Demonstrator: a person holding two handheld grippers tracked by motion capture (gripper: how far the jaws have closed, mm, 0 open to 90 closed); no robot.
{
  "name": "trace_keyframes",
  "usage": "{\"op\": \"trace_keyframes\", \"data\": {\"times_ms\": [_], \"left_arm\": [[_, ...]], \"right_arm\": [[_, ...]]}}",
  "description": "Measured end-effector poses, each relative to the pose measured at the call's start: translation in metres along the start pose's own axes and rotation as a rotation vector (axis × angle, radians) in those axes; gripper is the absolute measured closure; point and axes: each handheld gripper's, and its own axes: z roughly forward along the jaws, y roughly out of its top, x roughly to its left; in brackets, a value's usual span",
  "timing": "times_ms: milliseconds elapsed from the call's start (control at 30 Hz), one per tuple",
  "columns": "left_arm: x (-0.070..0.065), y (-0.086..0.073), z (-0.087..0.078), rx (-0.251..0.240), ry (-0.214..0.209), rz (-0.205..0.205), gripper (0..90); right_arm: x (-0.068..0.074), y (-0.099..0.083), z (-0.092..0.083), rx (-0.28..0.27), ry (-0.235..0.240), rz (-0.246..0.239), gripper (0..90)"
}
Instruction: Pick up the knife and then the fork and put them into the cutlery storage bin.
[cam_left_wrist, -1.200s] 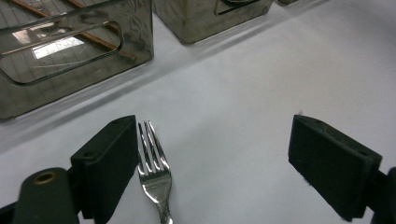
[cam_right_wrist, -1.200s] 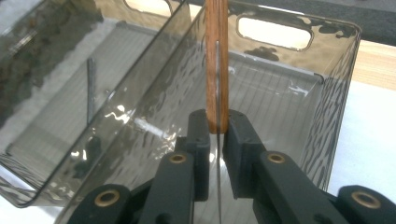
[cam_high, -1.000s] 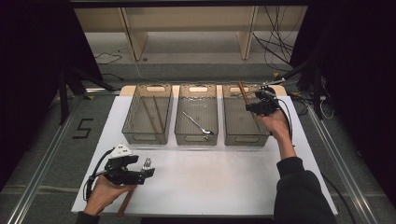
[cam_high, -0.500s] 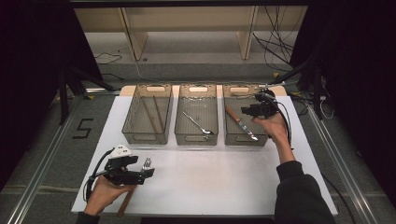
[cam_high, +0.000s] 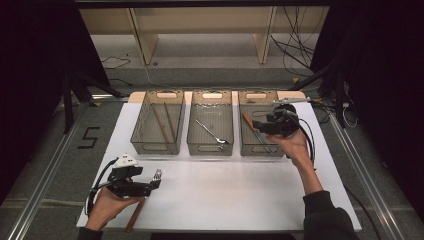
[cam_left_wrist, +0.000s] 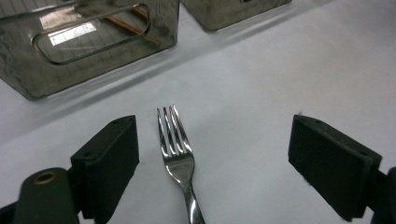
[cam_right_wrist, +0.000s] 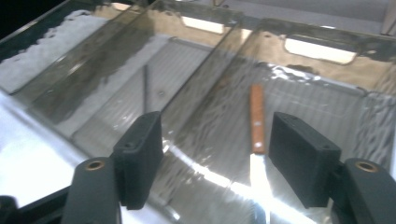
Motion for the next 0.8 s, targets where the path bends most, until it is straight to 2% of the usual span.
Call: {"op": "trace_keyframes", "data": {"times_ms": [200, 367, 500, 600, 800], "left_arm": [[0.002, -0.001, 0.002, 0.052, 0.016, -0.005, 16.1], [0.003, -0.001, 0.002, 0.075, 0.021, -0.004, 16.2], [0.004, -0.002, 0.003, 0.104, 0.039, -0.005, 16.8], [0.005, -0.003, 0.004, 0.128, 0.048, -0.023, 17.7], [0.003, -0.004, 0.006, 0.206, 0.063, -0.009, 19.4]], "right_arm": [[0.019, -0.015, -0.008, -0.027, 0.056, -0.017, 29.9], [0.037, -0.030, -0.017, -0.056, 0.100, -0.039, 28.7], [0.047, -0.041, -0.023, -0.075, 0.118, -0.050, 28.3], [0.052, -0.050, -0.026, -0.095, 0.137, -0.047, 28.4], [0.062, -0.059, -0.028, -0.077, 0.157, -0.066, 27.9]]}}
